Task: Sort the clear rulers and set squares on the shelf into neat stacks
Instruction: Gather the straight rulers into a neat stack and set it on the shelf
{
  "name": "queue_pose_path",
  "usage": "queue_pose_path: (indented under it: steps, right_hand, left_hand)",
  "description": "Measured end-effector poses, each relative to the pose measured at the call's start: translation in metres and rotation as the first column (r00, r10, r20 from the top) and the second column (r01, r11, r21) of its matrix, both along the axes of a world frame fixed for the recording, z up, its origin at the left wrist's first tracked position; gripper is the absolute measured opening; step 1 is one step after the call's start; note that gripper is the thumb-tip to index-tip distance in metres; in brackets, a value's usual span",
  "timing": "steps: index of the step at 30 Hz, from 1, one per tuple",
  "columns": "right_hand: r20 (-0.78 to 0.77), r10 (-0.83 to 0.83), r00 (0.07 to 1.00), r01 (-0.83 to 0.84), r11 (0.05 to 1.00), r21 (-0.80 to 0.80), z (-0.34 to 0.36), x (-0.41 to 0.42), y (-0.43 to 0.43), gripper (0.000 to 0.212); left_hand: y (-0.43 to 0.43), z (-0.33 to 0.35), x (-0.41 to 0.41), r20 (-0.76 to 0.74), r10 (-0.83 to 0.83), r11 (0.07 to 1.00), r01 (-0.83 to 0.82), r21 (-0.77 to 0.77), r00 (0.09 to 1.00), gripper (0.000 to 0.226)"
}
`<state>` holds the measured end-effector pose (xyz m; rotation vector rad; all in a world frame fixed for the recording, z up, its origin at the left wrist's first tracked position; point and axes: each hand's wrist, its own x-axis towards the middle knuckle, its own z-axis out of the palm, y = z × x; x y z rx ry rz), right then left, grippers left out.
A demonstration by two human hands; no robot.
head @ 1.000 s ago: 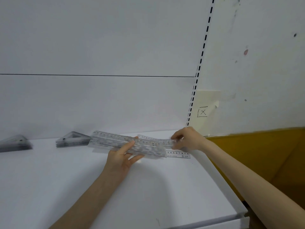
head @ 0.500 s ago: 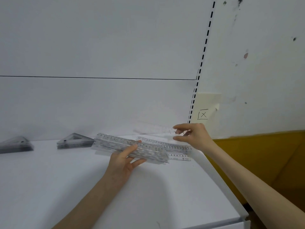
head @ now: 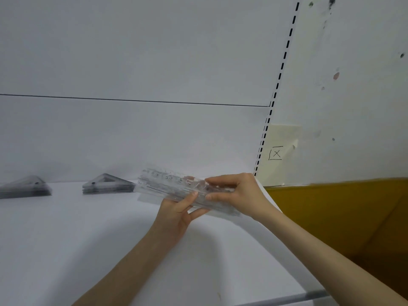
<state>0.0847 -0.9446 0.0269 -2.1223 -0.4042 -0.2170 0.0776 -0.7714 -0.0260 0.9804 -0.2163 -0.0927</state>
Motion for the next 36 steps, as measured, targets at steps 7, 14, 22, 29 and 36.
queue_pose_path:
  steps: [7,14,22,29,36]
  right_hand:
    - [-0.062,0.043,0.997,-0.044,0.999,-0.026,0.003,-0.004,-0.001,0.035]
    - [-0.101,0.043,0.994,-0.056,0.989,-0.136,0.003,-0.005,-0.003,0.038]
    - [-0.047,-0.162,0.986,0.122,0.875,-0.468,0.014,0.05,-0.07,0.041]
    - [-0.169,-0.114,0.979,-0.032,0.733,-0.68,-0.029,0.079,-0.072,0.031]
    - [-0.104,-0.117,0.988,0.038,0.824,-0.565,-0.037,0.073,-0.075,0.021]
  left_hand:
    - [0.001,-0.001,0.0,0.032,-0.11,0.994,0.111,-0.018,0.993,0.039]
    - [0.0,-0.002,0.0,0.02,-0.113,0.994,0.113,0.003,0.993,0.037]
    - [0.002,0.0,0.001,-0.071,-0.126,0.991,0.122,-0.061,0.989,0.02]
    - [-0.002,0.002,0.003,-0.14,-0.105,0.994,0.098,-0.055,0.985,0.026]
    - [0.0,-0.002,0.005,-0.158,-0.086,0.996,0.079,-0.051,0.984,0.028]
